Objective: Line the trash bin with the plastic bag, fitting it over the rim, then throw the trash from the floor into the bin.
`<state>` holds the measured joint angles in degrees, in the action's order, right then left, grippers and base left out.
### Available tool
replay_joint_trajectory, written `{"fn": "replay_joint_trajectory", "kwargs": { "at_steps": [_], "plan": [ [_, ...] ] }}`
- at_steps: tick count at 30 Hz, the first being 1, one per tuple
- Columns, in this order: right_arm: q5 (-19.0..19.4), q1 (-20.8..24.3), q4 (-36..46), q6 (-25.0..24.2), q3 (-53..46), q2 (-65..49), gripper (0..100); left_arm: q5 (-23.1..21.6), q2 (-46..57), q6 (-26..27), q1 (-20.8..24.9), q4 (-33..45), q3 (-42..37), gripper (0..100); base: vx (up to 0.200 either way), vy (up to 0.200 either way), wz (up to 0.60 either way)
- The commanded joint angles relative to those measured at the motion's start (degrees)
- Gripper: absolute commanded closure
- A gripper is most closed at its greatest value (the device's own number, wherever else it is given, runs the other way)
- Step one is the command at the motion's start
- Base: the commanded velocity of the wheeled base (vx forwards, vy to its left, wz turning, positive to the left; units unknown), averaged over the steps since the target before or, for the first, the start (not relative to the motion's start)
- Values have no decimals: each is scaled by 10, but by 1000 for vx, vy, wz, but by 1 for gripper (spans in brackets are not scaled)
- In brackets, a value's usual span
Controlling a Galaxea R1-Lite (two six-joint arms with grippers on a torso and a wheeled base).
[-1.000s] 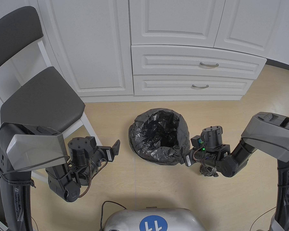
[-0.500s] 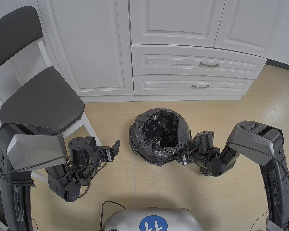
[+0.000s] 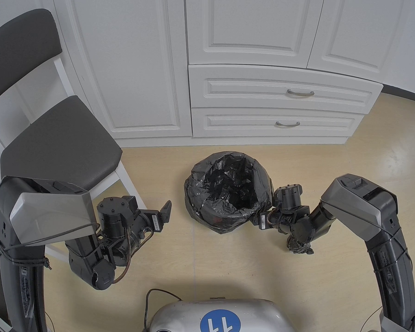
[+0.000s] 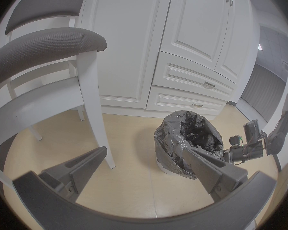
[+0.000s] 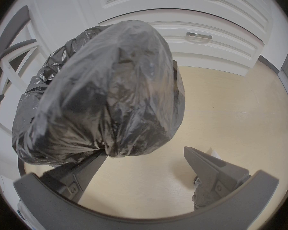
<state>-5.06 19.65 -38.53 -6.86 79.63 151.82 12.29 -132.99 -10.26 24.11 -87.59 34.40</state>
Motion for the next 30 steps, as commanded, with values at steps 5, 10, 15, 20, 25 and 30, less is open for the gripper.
{"fn": "replay_joint_trajectory", "kwargs": {
  "at_steps": [5,10,15,20,25,30],
  "plan": [
    [11,-6,-7,91,-161,-159,0,0,2,-1,-5,-2,-2,0,0,0,0],
    [11,-15,-8,125,-224,-249,0,0,6,-1,-11,-2,-3,0,0,0,0],
    [6,-30,-9,125,-216,-250,0,0,11,-1,-12,-2,-6,0,0,0,0],
    [-2,-33,-22,118,-180,-212,0,0,16,-1,-14,-2,-9,0,0,0,0],
    [-9,-33,-44,99,-140,-152,0,2,19,-1,-13,-2,-11,0,0,0,0],
    [-10,-36,-37,83,-105,-108,0,6,22,-1,-13,-3,-14,0,0,0,0]
  ]
}}
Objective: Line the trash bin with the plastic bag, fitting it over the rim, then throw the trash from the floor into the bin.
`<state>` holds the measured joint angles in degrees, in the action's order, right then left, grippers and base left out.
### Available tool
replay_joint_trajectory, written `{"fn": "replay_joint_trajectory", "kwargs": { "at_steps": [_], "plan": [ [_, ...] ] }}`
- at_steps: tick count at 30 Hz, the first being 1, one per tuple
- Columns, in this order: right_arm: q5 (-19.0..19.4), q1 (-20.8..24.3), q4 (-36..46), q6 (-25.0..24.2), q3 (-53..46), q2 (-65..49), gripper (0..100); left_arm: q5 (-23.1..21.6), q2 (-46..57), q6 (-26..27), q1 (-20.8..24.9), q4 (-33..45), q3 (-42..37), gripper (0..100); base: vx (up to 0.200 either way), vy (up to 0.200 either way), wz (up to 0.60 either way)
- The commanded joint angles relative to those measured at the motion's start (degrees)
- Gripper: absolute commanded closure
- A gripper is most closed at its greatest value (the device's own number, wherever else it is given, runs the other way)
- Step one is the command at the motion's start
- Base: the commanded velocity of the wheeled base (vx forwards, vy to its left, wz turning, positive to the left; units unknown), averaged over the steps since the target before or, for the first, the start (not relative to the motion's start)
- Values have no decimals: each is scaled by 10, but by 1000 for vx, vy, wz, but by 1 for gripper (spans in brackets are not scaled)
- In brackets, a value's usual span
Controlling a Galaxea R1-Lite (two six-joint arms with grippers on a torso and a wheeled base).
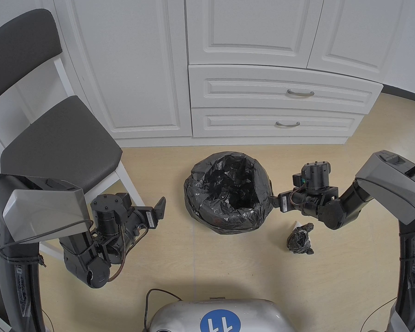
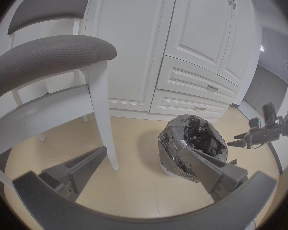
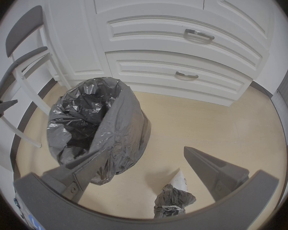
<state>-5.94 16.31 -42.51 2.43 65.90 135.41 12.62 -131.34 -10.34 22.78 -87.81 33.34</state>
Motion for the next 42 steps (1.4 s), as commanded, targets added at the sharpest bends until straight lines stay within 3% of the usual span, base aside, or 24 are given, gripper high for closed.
{"fn": "replay_joint_trajectory", "kwargs": {
  "at_steps": [1,8,13,15,22,30,42],
  "plan": [
    [0,-7,1,-16,60,81,0,3,7,0,1,-1,-3,0,0,0,0],
    [4,-17,25,-59,140,157,0,3,7,-6,1,-1,-3,0,0,0,0],
    [47,-22,50,-142,233,216,0,4,6,-8,2,0,-3,0,0,0,0],
    [71,-37,87,-151,285,241,0,4,7,-8,3,-1,-3,0,0,0,0],
    [73,-44,210,-172,406,290,0,3,4,-8,12,-1,-1,0,0,0,0],
    [68,-44,231,-172,410,288,0,4,7,-8,14,-1,-5,0,0,0,0],
    [76,-55,190,-164,241,152,0,-3,-24,1,16,1,25,0,0,0,0]
  ]
}}
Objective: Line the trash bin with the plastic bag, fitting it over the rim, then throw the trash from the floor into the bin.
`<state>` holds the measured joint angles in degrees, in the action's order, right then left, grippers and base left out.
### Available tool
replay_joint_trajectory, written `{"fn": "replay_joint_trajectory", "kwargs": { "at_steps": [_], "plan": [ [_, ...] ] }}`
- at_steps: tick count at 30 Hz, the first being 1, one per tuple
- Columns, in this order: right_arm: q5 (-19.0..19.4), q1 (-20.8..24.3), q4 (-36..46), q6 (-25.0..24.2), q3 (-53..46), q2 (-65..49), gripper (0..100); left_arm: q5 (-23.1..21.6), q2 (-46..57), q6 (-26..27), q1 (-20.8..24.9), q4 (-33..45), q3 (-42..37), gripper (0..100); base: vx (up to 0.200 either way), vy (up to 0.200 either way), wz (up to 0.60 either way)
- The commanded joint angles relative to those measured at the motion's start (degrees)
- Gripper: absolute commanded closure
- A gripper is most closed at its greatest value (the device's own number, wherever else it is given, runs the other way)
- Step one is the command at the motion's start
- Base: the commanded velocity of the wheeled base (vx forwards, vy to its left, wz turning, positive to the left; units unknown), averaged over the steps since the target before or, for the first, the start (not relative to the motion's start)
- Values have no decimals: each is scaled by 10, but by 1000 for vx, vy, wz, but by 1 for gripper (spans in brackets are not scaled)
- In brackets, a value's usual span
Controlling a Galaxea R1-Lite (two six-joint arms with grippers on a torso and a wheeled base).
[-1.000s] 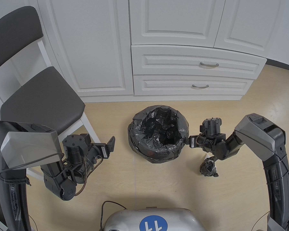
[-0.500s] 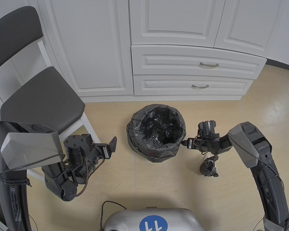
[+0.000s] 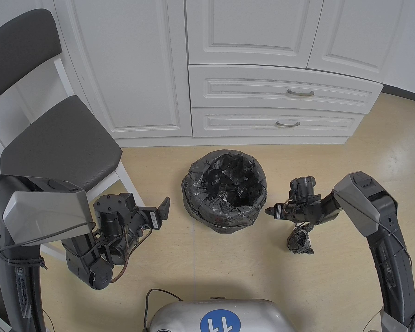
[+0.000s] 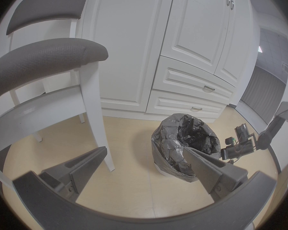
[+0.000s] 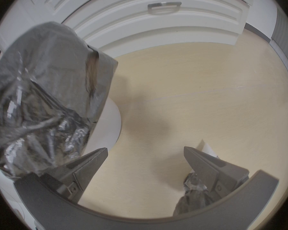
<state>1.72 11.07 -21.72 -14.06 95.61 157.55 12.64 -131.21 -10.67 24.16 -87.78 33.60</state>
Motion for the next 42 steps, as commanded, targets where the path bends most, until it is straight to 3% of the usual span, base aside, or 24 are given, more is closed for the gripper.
{"fn": "replay_joint_trajectory", "kwargs": {
  "at_steps": [1,3,6,9,10,14,17,23,28,32,42],
  "plan": [
    [-3,-3,-41,0,-108,-104,0,-9,-43,12,8,2,38,0,0,0,0],
    [-3,-2,-53,-1,-133,-120,0,-17,-54,18,8,6,45,0,0,0,0],
    [-10,1,-99,-2,-212,-173,0,-68,-114,30,5,24,105,0,0,0,0],
    [-22,3,-122,-1,-236,-193,0,-75,-130,30,4,67,154,0,0,0,0],
    [-32,4,-148,0,-262,-211,0,-75,-137,29,-1,133,207,0,0,0,0],
    [-34,9,-184,1,-292,-238,0,-75,-152,26,-14,243,305,0,0,0,0],
    [-35,11,-185,1,-295,-249,0,-70,-164,25,-25,285,346,0,0,0,0],
    [-35,4,-185,1,-288,-251,0,-71,-193,27,-39,293,381,0,0,0,0],
    [-36,-3,-186,1,-283,-251,0,-74,-265,27,-43,320,477,0,0,0,0],
    [-36,-6,-187,1,-283,-251,0,-74,-331,27,-40,376,612,0,0,0,0],
    [-36,-7,-187,12,-281,-238,0,-68,-336,45,-38,547,687,0,0,0,0]
  ]
}}
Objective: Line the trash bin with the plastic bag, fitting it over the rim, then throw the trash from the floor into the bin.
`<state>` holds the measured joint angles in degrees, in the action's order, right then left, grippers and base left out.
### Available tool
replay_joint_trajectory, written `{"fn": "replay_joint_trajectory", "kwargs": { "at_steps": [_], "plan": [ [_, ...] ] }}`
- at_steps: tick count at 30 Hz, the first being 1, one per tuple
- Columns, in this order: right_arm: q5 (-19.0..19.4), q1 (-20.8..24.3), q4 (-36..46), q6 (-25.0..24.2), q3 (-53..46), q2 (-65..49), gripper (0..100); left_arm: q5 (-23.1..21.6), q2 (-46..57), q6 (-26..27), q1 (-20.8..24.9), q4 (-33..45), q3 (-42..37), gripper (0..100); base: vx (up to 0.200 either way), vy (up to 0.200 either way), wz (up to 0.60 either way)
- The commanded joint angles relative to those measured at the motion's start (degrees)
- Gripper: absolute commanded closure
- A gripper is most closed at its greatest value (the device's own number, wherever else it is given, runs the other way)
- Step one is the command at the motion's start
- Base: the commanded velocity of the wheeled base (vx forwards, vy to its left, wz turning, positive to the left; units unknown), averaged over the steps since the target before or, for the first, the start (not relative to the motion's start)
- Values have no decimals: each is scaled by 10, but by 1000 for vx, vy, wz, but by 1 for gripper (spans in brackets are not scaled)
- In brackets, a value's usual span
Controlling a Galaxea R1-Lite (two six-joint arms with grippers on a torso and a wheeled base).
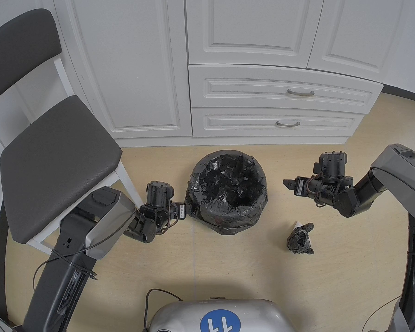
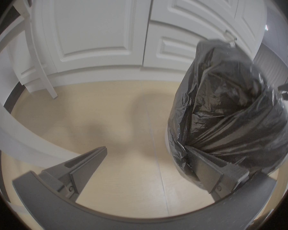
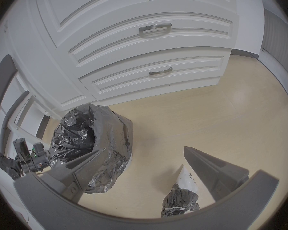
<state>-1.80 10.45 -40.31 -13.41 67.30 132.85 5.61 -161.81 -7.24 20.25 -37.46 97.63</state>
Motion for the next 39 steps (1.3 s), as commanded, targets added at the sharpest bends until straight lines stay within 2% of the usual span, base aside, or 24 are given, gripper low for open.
{"fn": "replay_joint_trajectory", "kwargs": {
  "at_steps": [1,6,9,12,15,17,19,20,21,23,28,31,36,39],
  "plan": [
    [0,1,0,5,7,17,0,2,-30,13,2,65,58,0,0,0,0],
    [-15,7,-2,2,34,52,0,2,-37,7,11,56,71,0,0,0,0],
    [-21,10,-20,-2,62,85,0,3,-33,-4,13,13,63,0,0,0,0],
    [-22,12,-45,-7,85,115,0,5,-23,-9,12,-16,41,0,0,0,0],
    [-44,20,-69,-24,143,171,0,7,12,-8,8,-27,-6,0,0,0,0],
    [-70,25,-71,-51,230,229,0,7,39,-6,4,-27,-40,0,0,0,0],
    [-74,30,-71,-83,287,262,0,8,47,-6,1,-28,-49,0,0,0,0],
    [-74,30,-71,-83,287,262,0,8,47,-6,1,-28,-49,0,0,0,0],
    [-74,36,-71,-121,334,290,0,12,50,-6,-2,-28,-51,0,0,0,0],
    [-75,41,-71,-155,376,314,0,21,50,-6,-3,-28,-51,0,0,0,0],
    [-70,44,-71,-172,390,322,0,28,50,-6,-4,-28,-49,0,0,0,0],
    [-49,44,-78,-170,324,292,0,28,52,-5,-8,-27,-44,0,0,0,0],
    [63,34,-158,-166,161,217,0,28,64,-4,-14,-27,-39,0,0,0,0],
    [111,25,-191,-155,85,181,0,29,70,-4,-17,-27,-33,0,0,0,0]
  ]
}}
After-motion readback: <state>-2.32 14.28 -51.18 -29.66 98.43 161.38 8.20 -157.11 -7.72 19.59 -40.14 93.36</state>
